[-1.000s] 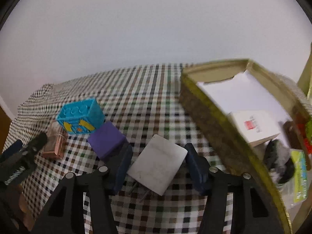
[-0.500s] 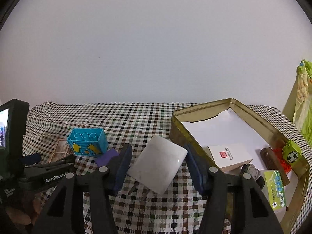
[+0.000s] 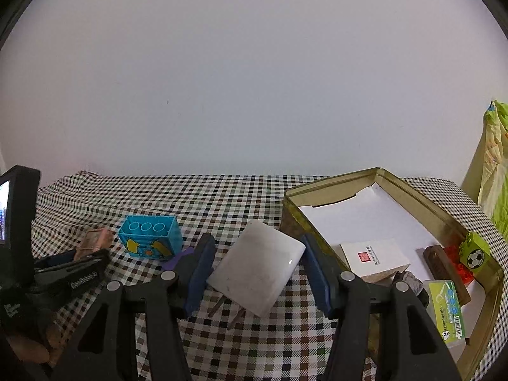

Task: Organize rigid objects
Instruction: 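Grasp the copper-framed photo frame with the left gripper while the right holds the adapter, then carry the photo frame and plug adapter toward the gold tin tray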

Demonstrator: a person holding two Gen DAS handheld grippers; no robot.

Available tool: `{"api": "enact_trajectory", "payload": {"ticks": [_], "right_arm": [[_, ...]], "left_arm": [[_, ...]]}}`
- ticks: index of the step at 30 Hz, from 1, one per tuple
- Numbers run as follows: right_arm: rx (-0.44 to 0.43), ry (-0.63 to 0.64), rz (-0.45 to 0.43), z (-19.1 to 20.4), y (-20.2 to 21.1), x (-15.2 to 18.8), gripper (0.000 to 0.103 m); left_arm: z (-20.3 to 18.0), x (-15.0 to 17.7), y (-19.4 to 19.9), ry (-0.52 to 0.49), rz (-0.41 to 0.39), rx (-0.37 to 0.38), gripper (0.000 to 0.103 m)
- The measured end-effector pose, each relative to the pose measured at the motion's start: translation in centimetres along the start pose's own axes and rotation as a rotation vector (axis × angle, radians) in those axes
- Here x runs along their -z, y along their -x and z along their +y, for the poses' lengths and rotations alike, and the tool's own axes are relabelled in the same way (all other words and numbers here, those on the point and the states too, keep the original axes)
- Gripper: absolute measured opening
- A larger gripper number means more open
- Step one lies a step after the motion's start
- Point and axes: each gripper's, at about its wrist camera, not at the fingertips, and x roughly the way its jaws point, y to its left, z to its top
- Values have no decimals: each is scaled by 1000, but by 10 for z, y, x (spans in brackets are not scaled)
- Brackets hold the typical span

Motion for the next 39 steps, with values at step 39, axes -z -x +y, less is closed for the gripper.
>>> {"api": "enact_trajectory", "payload": {"ticks": [39], "right_arm": [[-100, 11, -205, -11, 32, -7, 59]], "left_arm": [[-55, 31, 75, -137, -391, -46, 45]]}}
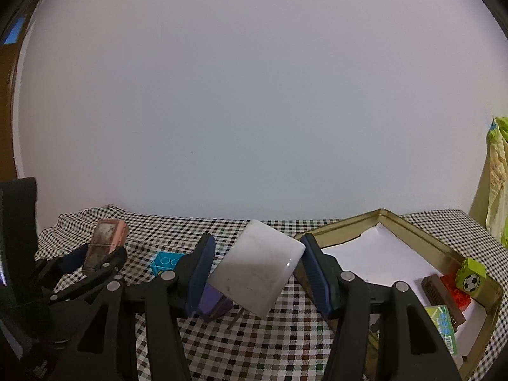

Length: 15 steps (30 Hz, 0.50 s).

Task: Organize rigid objects
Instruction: 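Carry the photo frame and plug adapter toward the gold tin tray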

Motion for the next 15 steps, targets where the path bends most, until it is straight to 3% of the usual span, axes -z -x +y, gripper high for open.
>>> {"api": "enact_trajectory", "payload": {"ticks": [11, 15], "right_arm": [[5, -15, -11, -10, 10, 2, 59], [3, -30, -18, -21, 16, 1, 59]], "left_arm": [[-11, 2, 8, 22, 4, 38, 45], [-10, 1, 14, 74, 8, 131, 45]]}}
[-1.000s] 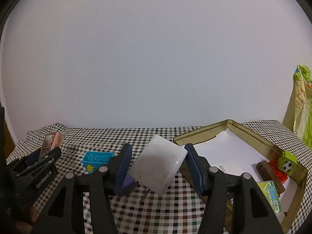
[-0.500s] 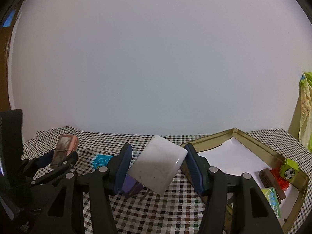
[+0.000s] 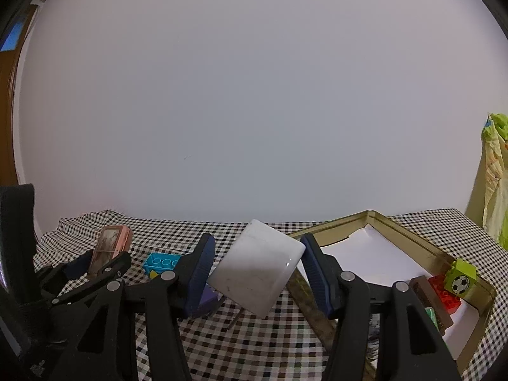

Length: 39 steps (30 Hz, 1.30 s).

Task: Organize rigid objects
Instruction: 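Carry the photo frame and plug adapter toward the gold tin tray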

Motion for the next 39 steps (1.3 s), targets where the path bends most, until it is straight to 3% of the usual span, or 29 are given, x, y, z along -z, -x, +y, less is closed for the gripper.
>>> {"api": "enact_trajectory", "payload": {"ticks": [10, 21, 29, 39], "right_arm": [[4, -24, -18, -19, 7, -5, 59], [-75, -132, -19, -49, 17, -12, 59], [-61, -148, -34, -61, 20, -16, 59], [25, -114, -94, -81, 27, -23, 59]], "left_arm": [[-13, 3, 12, 7, -11, 41, 45], [-44, 5, 10, -11, 5, 68, 45], [-57, 5, 11, -23, 1, 77, 45], [-95, 3, 14, -75, -14, 110, 45]]}}
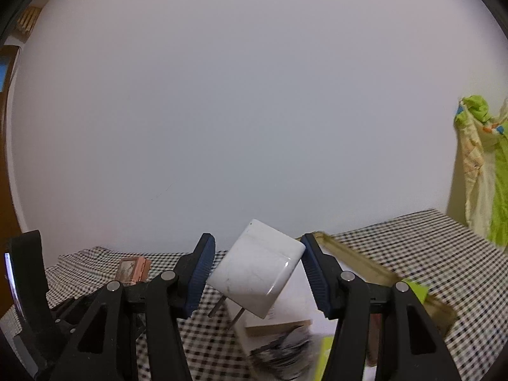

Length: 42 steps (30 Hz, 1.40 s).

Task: Organize rigid objects
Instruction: 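Carry the photo frame and plug adapter toward the gold tin tray, then lower the frame with the left gripper while the right lowers the adapter into the tray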

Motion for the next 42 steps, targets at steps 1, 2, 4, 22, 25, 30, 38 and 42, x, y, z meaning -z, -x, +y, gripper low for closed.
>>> {"api": "enact_trajectory", "payload": {"ticks": [1, 2, 4, 22, 25, 30, 38, 42], "right_arm": [[7, -6, -4, -4, -1, -1, 59], [10, -9, -6, -6, -1, -2, 59], [6, -18, -10, -15, 0, -6, 59], [-60, -63, 59, -74, -25, -10, 59], [-44, -57, 84, -81, -31, -10, 59], [-14, -66, 154, -93, -47, -7, 59], [-38, -160, 300, -111, -58, 5, 59], [-73, -187, 339, -117, -60, 12, 59]], "left_arm": [[-3, 0, 0, -5, -1, 6, 45], [-7, -1, -1, -10, -2, 11, 45], [-17, -2, -2, -22, -5, 25, 45], [-83, -13, -24, -117, 2, 124, 45], [-94, -12, -32, -137, 23, 130, 45], [-111, -9, -47, -169, 88, 124, 45], [-138, 5, -70, -250, 216, 105, 45], [-146, 10, -79, -282, 249, 89, 45]]}}
